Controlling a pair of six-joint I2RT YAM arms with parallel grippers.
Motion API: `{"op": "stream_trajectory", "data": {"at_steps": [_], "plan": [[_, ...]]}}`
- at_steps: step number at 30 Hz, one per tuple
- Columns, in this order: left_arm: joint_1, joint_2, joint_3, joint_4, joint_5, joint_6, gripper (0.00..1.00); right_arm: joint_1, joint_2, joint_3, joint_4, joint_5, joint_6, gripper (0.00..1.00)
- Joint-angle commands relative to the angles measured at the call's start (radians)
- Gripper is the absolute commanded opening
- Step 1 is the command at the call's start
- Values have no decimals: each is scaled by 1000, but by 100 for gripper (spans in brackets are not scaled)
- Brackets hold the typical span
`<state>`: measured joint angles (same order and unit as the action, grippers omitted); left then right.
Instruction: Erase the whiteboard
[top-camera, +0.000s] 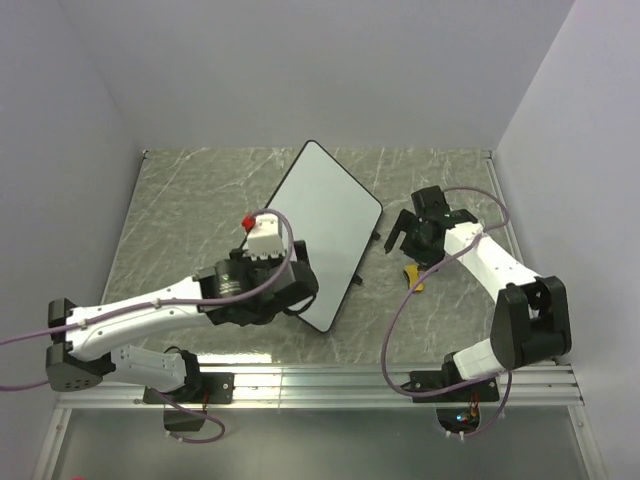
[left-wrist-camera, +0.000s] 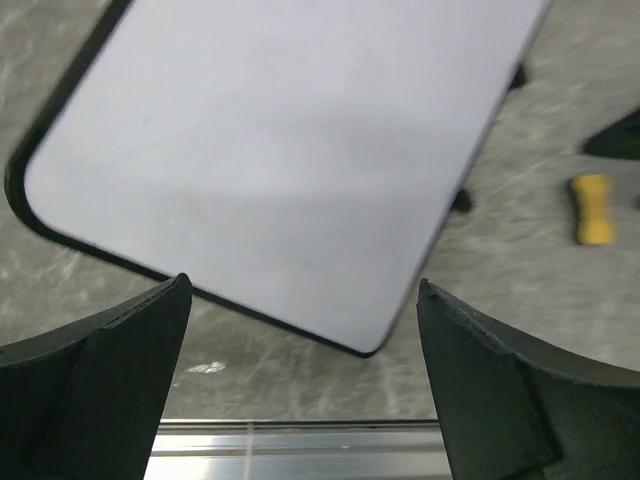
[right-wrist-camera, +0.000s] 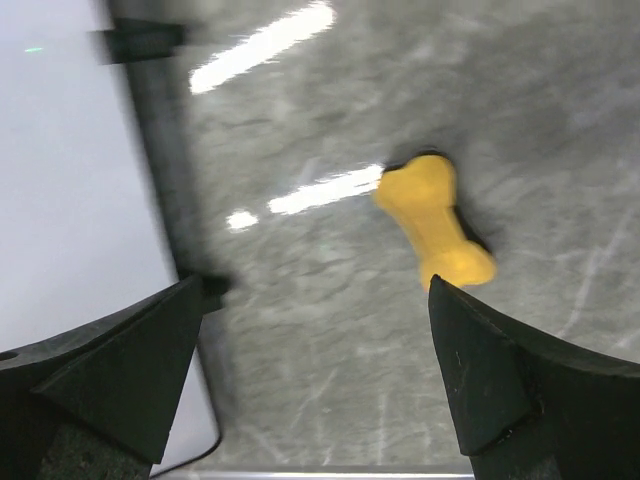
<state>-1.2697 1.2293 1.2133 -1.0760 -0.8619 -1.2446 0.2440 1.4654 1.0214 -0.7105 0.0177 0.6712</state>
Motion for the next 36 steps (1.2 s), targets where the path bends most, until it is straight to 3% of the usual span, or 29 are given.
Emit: {"op": "stream_trajectory", "data": {"at_steps": [1, 4, 5, 6, 7, 8, 10, 18, 24, 36], "plan": [[-5, -16, 173, -15, -49, 164, 99, -6, -97, 78, 97, -103, -7, 100], [1, -69, 238, 88, -57, 342, 100, 0, -140, 147, 172, -200, -25, 100], [39, -92, 236, 200, -40, 429, 99, 3, -151, 172, 189, -270, -33, 100], [80, -123, 207, 270, 69, 480, 99, 15, -155, 198, 210, -301, -36, 100], [143, -187, 181, 359, 180, 532, 99, 24, -158, 257, 215, -317, -39, 100], [293, -217, 154, 475, 269, 560, 99, 37, -168, 290, 215, -315, -47, 100], [488, -252, 111, 542, 427, 589, 100, 81, -180, 380, 210, -311, -65, 100], [621, 162, 527, 165, 307, 781, 99, 261, -231, 514, 155, -177, -216, 100], [745, 102, 424, 306, 446, 760, 99, 258, -318, 461, 163, -179, -231, 100], [762, 33, 324, 337, 420, 749, 99, 258, -369, 436, 174, -168, -245, 100]]}}
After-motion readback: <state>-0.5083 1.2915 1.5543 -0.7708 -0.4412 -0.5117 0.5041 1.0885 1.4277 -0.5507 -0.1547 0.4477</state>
